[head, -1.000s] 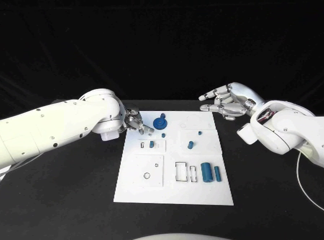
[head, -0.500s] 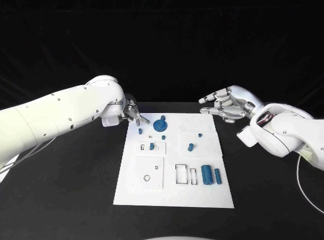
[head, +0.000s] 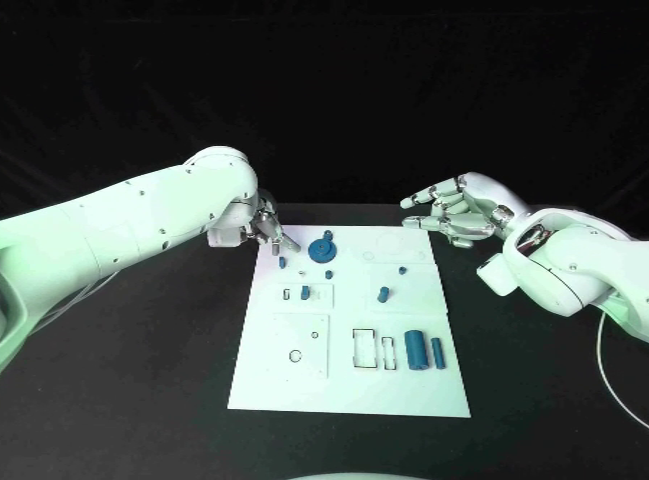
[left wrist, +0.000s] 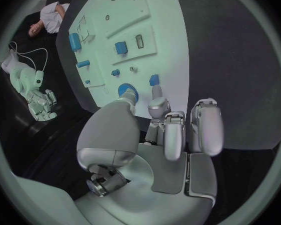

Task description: Assemble the parts on the task board

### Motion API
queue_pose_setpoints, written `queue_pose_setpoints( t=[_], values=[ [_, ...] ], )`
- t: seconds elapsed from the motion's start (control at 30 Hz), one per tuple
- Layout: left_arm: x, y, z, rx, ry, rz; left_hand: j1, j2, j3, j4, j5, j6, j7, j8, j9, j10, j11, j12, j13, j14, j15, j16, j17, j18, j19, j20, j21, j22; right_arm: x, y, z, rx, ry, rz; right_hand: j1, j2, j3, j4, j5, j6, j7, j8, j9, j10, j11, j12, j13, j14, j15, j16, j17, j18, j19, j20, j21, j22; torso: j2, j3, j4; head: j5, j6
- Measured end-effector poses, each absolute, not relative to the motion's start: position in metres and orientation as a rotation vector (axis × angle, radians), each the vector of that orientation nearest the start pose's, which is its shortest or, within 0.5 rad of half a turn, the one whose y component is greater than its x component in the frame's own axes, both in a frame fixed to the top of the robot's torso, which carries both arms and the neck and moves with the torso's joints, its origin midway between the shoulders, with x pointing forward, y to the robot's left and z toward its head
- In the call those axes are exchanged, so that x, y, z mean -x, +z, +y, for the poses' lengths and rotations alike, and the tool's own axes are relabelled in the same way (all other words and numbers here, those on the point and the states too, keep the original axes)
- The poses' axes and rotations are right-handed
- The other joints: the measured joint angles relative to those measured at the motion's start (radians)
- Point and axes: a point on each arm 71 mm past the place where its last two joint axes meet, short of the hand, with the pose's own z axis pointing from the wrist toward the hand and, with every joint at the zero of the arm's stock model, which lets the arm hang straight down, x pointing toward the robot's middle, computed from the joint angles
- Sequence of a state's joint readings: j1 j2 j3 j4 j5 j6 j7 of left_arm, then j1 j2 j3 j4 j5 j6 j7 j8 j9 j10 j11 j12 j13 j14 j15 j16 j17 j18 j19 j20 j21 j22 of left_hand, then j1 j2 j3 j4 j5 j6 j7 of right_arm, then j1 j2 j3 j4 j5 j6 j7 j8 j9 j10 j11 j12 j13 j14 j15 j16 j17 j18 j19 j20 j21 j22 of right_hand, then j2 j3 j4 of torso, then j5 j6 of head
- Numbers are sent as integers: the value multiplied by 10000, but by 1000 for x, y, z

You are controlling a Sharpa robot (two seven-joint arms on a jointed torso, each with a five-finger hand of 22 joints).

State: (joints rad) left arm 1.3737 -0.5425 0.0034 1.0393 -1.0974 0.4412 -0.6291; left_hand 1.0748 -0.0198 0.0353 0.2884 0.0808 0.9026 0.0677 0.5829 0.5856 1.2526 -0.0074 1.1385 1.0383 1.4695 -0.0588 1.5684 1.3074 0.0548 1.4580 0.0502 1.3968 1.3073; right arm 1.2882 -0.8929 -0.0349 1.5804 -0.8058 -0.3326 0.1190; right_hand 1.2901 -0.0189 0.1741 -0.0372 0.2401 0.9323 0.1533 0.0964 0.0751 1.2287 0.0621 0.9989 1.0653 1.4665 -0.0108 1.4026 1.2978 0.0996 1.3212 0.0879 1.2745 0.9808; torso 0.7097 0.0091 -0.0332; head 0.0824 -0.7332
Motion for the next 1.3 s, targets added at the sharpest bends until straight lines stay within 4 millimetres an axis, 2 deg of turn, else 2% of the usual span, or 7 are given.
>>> queue_pose_setpoints(
  t=[0.47, 0.93, 1.3],
  values=[
    [-582, -164, 214, 1739, -935, 23918, 168, 168, -116, -4, 0, -1, 0, 87, 98, 0, 0, 0, 9, -38, -38, 0, -1, 0, 36, -36, 0, 8, -489, -133, -207, -3175, 11210, 16098, 0, 0, 0, 0, 0, 0, 0, 0, 1, 1, 0, 0, 1, 0, 0, 0, 0, 0, 0, 0, 0, 0, 0, -7, 7, -34, -41],
    [-583, -170, 214, 1755, -917, 24036, 394, 394, -199, -32, 0, -41, -39, 188, 206, 0, 0, 34, 8, -38, -38, 0, -1, -1, 35, -36, 39, 7, -488, -133, -207, -3177, 11205, 16099, 0, 0, 29, 29, 0, 0, 0, 0, -5, 1, 1, 0, 2, 0, 0, -33, 1, 0, 1, 0, 0, -9, -5, -7, 8, 24, -124],
    [-582, -173, 212, 1662, -960, 24121, 608, 607, -226, -60, 0, -41, -39, 234, 282, 0, 1, 40, 7, -38, -37, 0, 7, 0, 71, -72, 39, 5, -488, -133, -207, -3176, 11207, 16102, 0, 0, 29, 29, 0, 0, 0, 0, -9, 7, 6, 0, 2, 0, 0, -39, 1, 0, 1, 0, 0, -13, -10, 11, 8, 22, -160]
  ],
)
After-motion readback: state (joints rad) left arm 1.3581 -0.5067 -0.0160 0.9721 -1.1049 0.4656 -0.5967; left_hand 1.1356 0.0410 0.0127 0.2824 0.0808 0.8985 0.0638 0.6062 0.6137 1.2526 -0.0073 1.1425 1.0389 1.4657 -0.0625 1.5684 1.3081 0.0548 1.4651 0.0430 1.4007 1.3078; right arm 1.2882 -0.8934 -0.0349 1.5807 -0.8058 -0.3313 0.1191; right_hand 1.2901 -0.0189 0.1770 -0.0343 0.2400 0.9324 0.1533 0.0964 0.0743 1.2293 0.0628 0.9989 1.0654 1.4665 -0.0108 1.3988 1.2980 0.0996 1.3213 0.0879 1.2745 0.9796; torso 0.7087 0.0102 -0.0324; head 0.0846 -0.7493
